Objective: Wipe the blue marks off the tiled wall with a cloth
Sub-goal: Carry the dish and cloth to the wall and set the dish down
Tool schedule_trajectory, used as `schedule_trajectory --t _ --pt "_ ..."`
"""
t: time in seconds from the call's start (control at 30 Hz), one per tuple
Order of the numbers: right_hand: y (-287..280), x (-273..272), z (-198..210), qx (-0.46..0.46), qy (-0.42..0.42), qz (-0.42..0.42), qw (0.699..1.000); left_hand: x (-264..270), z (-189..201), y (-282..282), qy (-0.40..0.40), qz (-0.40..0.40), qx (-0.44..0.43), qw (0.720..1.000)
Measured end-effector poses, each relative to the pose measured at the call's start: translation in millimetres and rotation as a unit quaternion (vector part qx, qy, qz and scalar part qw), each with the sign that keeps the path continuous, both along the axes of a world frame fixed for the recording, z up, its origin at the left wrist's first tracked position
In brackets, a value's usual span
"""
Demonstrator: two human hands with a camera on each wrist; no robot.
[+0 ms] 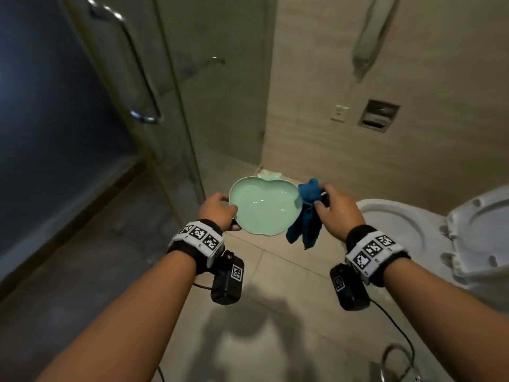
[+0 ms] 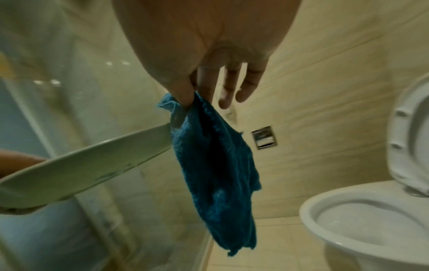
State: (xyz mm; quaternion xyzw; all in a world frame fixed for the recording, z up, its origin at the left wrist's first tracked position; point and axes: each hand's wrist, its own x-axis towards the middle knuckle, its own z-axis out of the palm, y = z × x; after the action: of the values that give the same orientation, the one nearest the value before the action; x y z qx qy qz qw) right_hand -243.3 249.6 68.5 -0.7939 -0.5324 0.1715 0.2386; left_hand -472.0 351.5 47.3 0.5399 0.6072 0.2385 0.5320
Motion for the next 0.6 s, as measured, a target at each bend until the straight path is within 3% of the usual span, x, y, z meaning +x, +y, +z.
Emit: schedule_trajectory --t 0.3,0.6 --pt "114 -189 -7 -0.015 0.006 0.149 0.989 -203 6 34 0.018 0.15 0.005 0.989" --pt "179 -320 -8 -0.015 -0.001 0.282 0.959 -341 6 46 -0.008 0.272 -0.013 0.962"
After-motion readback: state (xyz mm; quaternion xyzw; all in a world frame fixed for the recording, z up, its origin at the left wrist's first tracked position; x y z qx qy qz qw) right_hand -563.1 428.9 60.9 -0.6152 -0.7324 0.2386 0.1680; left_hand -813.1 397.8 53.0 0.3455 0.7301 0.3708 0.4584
